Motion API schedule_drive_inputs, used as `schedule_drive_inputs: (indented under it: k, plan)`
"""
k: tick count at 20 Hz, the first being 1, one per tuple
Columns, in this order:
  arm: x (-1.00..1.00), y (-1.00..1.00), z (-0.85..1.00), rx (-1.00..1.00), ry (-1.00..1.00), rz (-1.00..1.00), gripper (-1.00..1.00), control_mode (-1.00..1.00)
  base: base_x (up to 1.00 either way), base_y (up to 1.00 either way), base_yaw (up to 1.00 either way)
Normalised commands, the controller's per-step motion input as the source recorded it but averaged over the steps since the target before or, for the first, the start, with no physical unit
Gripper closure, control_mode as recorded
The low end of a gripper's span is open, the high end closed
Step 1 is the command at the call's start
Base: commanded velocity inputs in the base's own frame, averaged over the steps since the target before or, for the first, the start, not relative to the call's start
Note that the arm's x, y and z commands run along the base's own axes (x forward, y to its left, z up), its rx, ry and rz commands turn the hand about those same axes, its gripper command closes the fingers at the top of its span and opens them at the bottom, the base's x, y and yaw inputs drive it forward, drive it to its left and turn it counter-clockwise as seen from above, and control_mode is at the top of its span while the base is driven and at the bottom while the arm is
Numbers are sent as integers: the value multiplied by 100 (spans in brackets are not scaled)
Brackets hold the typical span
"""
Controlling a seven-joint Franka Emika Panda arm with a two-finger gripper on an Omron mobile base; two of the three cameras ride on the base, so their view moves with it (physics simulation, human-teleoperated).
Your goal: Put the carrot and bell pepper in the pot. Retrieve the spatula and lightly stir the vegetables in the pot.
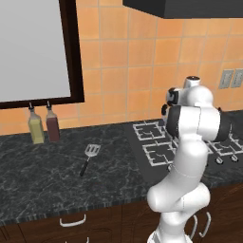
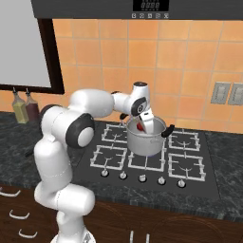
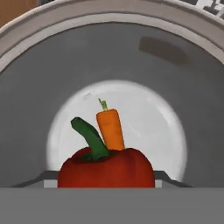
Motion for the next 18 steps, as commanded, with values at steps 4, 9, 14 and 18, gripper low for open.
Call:
schedule_drive_inputs:
  k: [4,9,14,18]
  plan:
    - [9,0,-21,-3,1,4,-100,-100,0,0,0]
    - [0,3,14,-1,-1,7,-100,-100,0,0,0]
    - [0,17,38,-6,0,9,-100,-100,0,0,0]
    - [-35,37,72,-7,-7,7,-100,-100,0,0,0]
